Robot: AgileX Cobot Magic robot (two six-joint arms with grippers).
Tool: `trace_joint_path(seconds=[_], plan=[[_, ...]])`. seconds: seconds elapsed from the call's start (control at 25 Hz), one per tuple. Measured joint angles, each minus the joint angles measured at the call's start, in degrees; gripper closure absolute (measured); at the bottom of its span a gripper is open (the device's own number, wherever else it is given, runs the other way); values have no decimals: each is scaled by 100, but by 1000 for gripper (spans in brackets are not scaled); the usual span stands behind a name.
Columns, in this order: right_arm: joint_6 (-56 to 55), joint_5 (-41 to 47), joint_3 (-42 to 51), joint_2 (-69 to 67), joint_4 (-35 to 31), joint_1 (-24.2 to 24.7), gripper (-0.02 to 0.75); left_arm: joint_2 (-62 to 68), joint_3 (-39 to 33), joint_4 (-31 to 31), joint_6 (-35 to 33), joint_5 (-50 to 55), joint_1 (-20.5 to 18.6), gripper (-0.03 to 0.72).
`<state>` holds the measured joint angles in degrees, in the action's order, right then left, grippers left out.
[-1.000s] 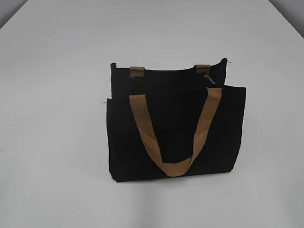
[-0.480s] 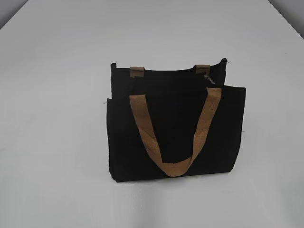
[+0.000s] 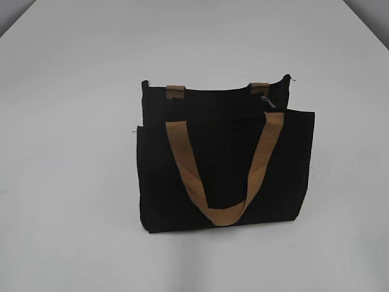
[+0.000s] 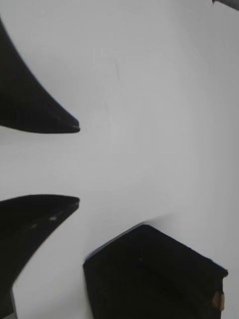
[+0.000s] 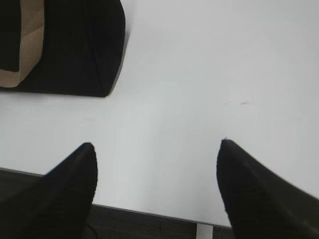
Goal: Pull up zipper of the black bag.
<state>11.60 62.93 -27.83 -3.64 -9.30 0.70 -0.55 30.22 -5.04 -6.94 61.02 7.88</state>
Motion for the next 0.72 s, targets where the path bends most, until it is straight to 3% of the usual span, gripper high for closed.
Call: trace_joint_path(seconds=[0.2, 0.72], plan=[[0, 7, 0, 398, 0, 124, 160, 0, 0, 0, 0, -8, -514, 387], [-7, 0, 0, 404, 0, 128, 160, 0, 0, 0, -5, -7, -533, 405]])
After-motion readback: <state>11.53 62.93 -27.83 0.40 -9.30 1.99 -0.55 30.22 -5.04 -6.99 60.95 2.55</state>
